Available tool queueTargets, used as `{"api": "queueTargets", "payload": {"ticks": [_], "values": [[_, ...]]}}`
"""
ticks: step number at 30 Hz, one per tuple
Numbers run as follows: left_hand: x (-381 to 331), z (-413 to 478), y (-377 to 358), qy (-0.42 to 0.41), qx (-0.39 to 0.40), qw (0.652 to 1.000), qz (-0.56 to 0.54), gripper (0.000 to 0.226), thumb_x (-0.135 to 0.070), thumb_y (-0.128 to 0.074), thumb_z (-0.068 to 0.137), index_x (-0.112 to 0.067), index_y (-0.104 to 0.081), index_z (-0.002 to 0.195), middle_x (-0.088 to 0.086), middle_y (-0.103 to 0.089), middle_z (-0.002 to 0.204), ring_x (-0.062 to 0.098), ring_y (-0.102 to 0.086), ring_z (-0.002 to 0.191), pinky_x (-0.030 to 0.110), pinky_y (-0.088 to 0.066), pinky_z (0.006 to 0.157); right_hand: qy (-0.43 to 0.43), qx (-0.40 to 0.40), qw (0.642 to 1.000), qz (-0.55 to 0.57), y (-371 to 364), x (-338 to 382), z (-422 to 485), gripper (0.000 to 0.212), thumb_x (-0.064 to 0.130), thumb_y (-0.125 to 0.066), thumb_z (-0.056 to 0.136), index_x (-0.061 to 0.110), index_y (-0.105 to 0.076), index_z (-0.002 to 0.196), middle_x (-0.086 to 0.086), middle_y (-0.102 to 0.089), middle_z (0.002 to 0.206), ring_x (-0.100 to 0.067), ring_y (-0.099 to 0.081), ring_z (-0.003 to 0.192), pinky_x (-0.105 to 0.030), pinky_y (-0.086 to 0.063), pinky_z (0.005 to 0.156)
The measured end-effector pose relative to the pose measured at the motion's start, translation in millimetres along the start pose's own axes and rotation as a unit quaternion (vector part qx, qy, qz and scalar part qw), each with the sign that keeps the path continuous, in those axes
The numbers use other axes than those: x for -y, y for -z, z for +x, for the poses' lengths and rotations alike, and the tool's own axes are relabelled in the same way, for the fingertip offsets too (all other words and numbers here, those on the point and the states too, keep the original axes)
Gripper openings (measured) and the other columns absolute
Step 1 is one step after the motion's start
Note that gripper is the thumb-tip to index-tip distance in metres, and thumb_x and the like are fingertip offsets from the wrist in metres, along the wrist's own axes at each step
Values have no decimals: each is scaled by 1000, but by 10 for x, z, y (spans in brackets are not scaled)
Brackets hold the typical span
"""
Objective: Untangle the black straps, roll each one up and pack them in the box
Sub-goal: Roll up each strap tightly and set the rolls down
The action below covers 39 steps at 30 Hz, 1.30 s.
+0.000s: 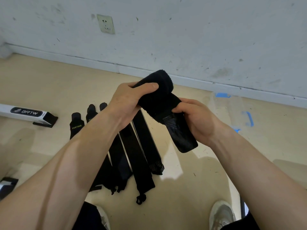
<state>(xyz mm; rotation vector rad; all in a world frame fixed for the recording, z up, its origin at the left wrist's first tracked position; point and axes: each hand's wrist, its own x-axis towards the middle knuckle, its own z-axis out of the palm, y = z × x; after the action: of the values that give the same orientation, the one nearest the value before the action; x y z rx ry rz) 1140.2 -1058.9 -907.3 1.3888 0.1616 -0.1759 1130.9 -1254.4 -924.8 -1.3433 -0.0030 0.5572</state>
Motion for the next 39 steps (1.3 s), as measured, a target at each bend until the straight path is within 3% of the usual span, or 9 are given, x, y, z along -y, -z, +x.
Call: {"api": "queueTargets", "payload": {"ticks": [5,7,10,14,19,23,28,33,39], "values": [[-25,-23,7,16,11,999,29,39,-15,-80,85,-15,-68,122,7,-70,115,29,-71,106,46,-63,81,-6,-11,1000,1,33,18,4,23,-2,-48,90,7,-67,81,-8,-62,75,-19,-61,66,-28,-50,62],[-24,-32,2,15,19,998,50,43,-14,-82,83,-22,-65,121,6,-69,115,30,-72,105,48,-63,81,-7,-18,1000,-2,43,12,19,16,4,-54,85,5,-71,85,-10,-64,81,-22,-62,75,-33,-49,72],[-7,-61,-28,-15,36,994,100,53,-18,-86,74,-34,-65,120,5,-67,119,26,-72,107,44,-63,84,-25,-31,999,-8,37,-18,36,33,15,-62,77,-1,-74,103,-17,-68,102,-32,-60,96,-44,-45,90],[20,-88,-52,-19,52,994,92,57,-9,-85,80,-37,-66,126,5,-64,128,25,-69,114,47,-63,86,-28,-57,998,-3,32,-16,30,37,16,-62,76,2,-74,108,-17,-69,106,-33,-62,98,-46,-46,91],[-5,-107,-104,8,58,997,45,35,-34,-68,96,-33,-67,130,3,-66,131,25,-67,118,45,-62,88,-22,-62,998,12,40,14,4,22,6,-59,90,3,-74,106,-17,-67,105,-33,-58,99,-46,-45,92],[-39,-84,-77,15,27,999,-11,29,-25,-60,102,-25,-71,129,7,-67,132,26,-69,117,47,-62,87,-24,-34,999,16,18,56,-25,24,12,-61,95,4,-73,114,-16,-71,113,-32,-60,104,-44,-45,96],[-81,-37,-2,17,-32,995,-91,30,-21,-67,97,-17,-72,127,6,-69,122,17,-75,97,42,-61,84,-34,-9,999,-13,8,134,-84,28,7,-63,95,11,-67,123,-11,-75,106,-22,-73,93,-32,-59,77],[-97,15,78,7,-76,992,-103,34,-16,-73,92,-11,-71,126,8,-70,117,18,-74,96,41,-62,83,-51,-81,994,-46,17,121,-68,29,1,-72,89,3,-66,117,-21,-76,100,-24,-74,79,-33,-62,72],[-32,5,26,-37,-101,994,5,45,-14,-83,84,-20,-68,126,7,-67,123,27,-72,106,39,-63,83,4,-110,993,-41,-47,192,-92,16,7,-73,91,12,-60,99,-8,-68,70,-16,-57,53,-25,-49,51]]}}
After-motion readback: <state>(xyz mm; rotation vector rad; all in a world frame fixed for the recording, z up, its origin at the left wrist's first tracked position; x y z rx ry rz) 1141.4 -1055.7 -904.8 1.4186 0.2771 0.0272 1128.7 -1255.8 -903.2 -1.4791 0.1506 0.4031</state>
